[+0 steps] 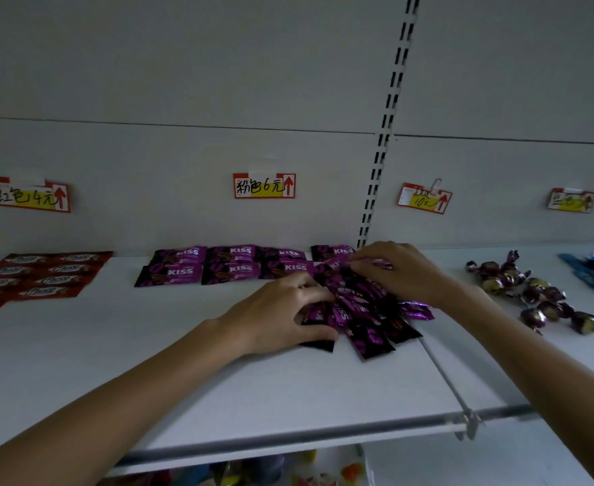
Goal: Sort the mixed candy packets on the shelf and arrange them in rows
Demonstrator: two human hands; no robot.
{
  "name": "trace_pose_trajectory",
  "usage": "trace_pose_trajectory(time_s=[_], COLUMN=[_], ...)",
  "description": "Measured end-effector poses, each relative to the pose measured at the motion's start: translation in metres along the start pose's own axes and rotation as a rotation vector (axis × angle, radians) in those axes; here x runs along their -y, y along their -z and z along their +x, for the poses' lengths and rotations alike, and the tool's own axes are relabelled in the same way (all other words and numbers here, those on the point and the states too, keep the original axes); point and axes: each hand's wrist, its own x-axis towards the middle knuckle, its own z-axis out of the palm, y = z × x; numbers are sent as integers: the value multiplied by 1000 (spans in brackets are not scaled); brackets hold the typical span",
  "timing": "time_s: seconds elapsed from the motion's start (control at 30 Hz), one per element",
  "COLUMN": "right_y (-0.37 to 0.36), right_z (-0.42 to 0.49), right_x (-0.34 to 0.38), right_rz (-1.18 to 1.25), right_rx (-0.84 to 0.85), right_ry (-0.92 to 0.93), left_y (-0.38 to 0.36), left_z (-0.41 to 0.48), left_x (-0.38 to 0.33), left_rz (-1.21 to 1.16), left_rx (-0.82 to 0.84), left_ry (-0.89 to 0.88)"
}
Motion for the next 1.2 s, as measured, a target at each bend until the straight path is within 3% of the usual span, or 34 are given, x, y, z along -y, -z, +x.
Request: trace_pose_trajectory(time_s=[0.1,0.23,0.33,0.43,0.53,0.63,0.77,0.9,0.97,1.1,1.2], right_y=[1,3,5,6,8,4,-10,-29,-42,-64,-63], right_z=[-12,-19,-20,-16,-6,5,16,23,23,24,24], right_x=[-5,-15,-13,-2,18,40,66,96,107,116,119], right_rz=[-83,-108,-65,-19,87,178,290,299,265,61,72], right_rx=[41,-70,-171,-297,-374,-334,-227,-128,-65,86,-37], right_ry=[17,15,76,115,64,56,132,210,247,316,295], left_y=[-4,-6,-7,-3,14,29,48,59,60,55,59], left_z=[9,18,16,11,4,-10,-36,-73,-93,-127,-136], left_x=[-5,-8,-6,-3,-3,6,25,40,49,69,71], left_rz=[-26,10,156,145,58,-94,-363,-645,-546,220,305], left_rx=[-21,-81,-213,-387,-587,-718,-761,-788,-773,-504,-517], left_ry=[-24,-104,-234,-272,-185,-36,281,439,478,508,418])
